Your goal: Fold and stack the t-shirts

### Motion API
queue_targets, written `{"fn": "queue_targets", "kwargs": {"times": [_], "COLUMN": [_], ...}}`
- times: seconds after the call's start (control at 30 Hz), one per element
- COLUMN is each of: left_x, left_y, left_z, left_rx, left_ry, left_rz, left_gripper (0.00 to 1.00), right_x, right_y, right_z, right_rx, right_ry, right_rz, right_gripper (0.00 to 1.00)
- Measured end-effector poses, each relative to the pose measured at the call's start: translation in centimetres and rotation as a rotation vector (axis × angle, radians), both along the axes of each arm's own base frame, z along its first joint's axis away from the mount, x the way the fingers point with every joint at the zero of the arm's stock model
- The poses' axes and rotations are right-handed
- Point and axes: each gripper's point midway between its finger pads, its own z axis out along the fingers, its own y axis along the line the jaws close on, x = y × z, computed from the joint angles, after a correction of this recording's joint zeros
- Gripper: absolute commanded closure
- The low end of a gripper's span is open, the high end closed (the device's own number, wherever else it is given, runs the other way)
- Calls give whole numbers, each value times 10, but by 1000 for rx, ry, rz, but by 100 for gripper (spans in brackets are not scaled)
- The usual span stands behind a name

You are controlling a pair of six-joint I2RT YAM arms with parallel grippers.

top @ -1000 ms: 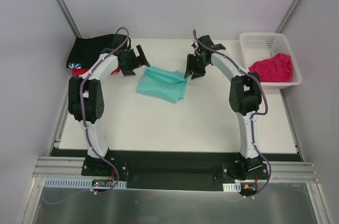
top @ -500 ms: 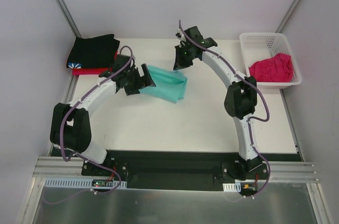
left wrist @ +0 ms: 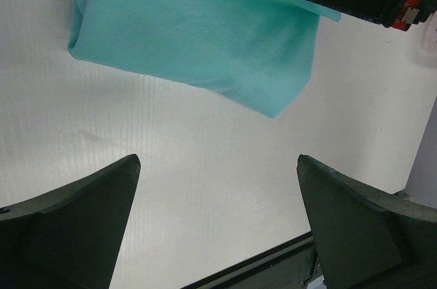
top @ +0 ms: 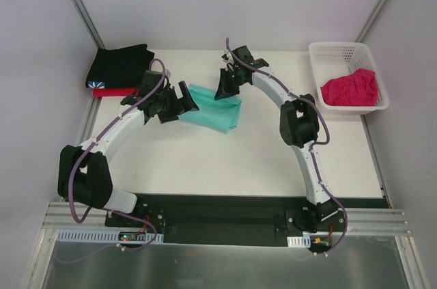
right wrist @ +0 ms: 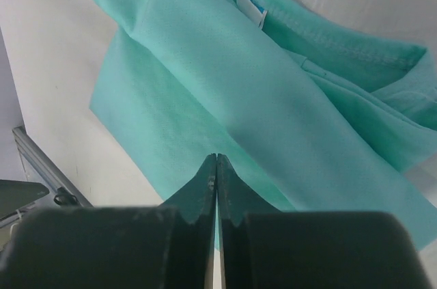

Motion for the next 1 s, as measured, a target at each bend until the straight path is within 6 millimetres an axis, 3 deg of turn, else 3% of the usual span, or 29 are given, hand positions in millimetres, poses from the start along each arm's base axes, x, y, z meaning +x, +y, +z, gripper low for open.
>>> {"fn": "queue_targets", "kwargs": {"times": [0.3, 0.5, 0.7, 1.0], "left_x": [-1, -1, -1, -4], "left_y": [0, 0, 0, 1], "left_z": [1, 2, 4, 2], "left_rx": [1, 2, 4, 10], "left_ry": [5, 8, 11, 25], "left_rz": [-1, -1, -1, -4], "left_gripper": [1, 1, 1, 1], "right_x": [5, 22, 42, 81], "right_y": [13, 16, -1, -34], "right_z": [-3, -22, -47, -40], "right_rx": [65, 90, 96, 129], "right_ry": [16, 32, 59, -24], "right_rz": [2, -25, -82, -135], "right_gripper": [99, 99, 99, 99]}}
